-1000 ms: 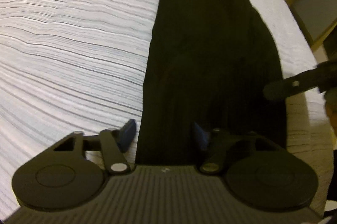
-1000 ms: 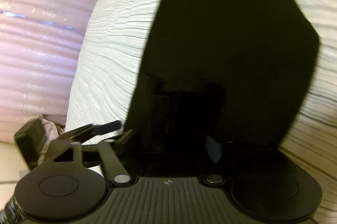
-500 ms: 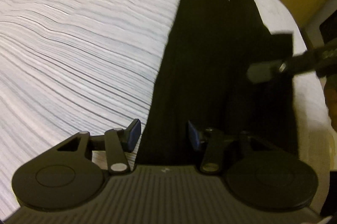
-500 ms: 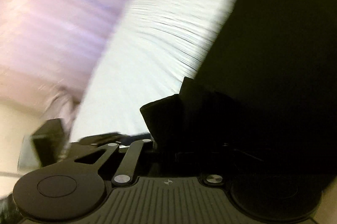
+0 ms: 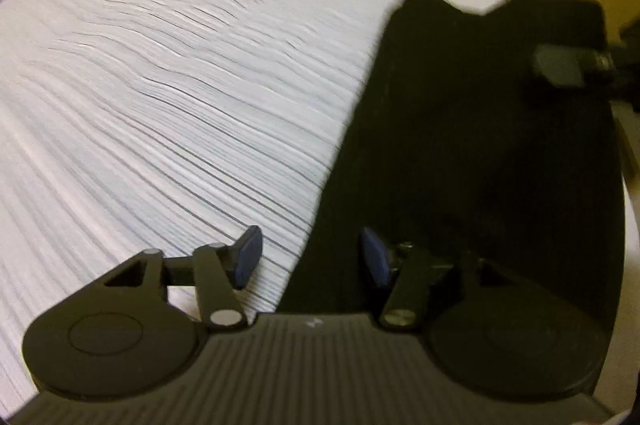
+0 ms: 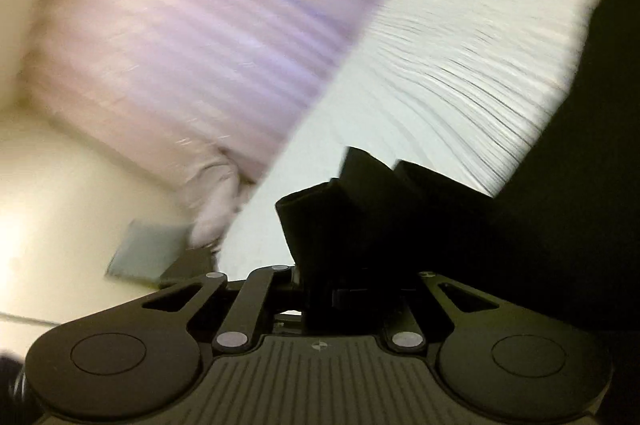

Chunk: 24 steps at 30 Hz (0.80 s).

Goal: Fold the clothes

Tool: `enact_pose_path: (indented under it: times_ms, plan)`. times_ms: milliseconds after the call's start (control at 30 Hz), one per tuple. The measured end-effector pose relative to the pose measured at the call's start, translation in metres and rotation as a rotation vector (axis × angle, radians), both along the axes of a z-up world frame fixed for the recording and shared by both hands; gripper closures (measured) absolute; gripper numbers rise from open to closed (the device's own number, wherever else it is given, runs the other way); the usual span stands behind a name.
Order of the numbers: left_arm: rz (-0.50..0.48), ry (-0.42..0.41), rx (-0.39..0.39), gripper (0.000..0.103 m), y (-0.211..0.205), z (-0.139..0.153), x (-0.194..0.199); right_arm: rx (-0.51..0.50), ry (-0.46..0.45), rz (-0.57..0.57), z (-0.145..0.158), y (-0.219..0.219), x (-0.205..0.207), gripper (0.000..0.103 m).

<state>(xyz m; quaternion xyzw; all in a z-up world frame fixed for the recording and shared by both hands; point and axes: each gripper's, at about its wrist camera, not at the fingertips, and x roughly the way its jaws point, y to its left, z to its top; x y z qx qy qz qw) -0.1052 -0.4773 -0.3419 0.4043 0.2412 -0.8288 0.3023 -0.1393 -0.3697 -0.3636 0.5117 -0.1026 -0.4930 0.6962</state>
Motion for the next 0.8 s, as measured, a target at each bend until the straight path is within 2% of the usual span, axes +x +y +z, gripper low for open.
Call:
enact_pose_path:
  times_ms: [33,100,267,367,400,433,467,500,533,633,700,800]
  plan:
    - [0.010,-0.012,0.011,0.052,-0.001,-0.003,-0.001,0.020,0.004,-0.001,-0.007,-0.002,-0.003,0.096]
    - [-0.019,-0.054,0.029,0.052,0.000,-0.013,-0.009,0.186,-0.006,-0.061,-0.049,0.000,-0.019,0.096]
    - [-0.075,-0.110,0.033,0.051,0.007,-0.024,-0.019,0.338,-0.004,-0.129,-0.089,0.019,-0.034,0.095]
    - [-0.070,-0.131,0.038,0.051,0.009,-0.021,-0.005,0.372,0.003,-0.162,-0.091,0.017,-0.036,0.095]
    - [-0.068,-0.139,0.033,0.051,0.010,-0.017,0.002,0.381,0.009,-0.170,-0.088,0.017,-0.036,0.095]
    - [-0.065,-0.147,0.028,0.051,0.011,-0.012,0.010,0.388,0.034,-0.175,-0.082,0.021,-0.035,0.090]
    - [-0.068,-0.158,0.019,0.051,0.014,-0.006,0.019,0.388,0.061,-0.175,-0.073,0.027,-0.031,0.074]
    - [-0.073,-0.169,0.011,0.051,0.016,-0.001,0.028,0.385,0.083,-0.175,-0.064,0.035,-0.023,0.067]
    - [-0.077,-0.181,0.002,0.051,0.019,0.005,0.037,0.382,0.105,-0.174,-0.054,0.042,-0.016,0.055]
    - [-0.160,-0.251,-0.056,0.051,0.041,0.018,0.063,0.365,0.203,-0.130,-0.024,0.061,0.015,0.054]
    - [-0.243,-0.309,-0.114,0.049,0.061,0.024,0.077,0.320,0.341,-0.036,-0.003,0.069,0.054,0.054]
    - [-0.464,-0.392,-0.246,0.046,0.106,0.014,0.086,0.202,0.602,0.163,0.025,0.080,0.133,0.054]
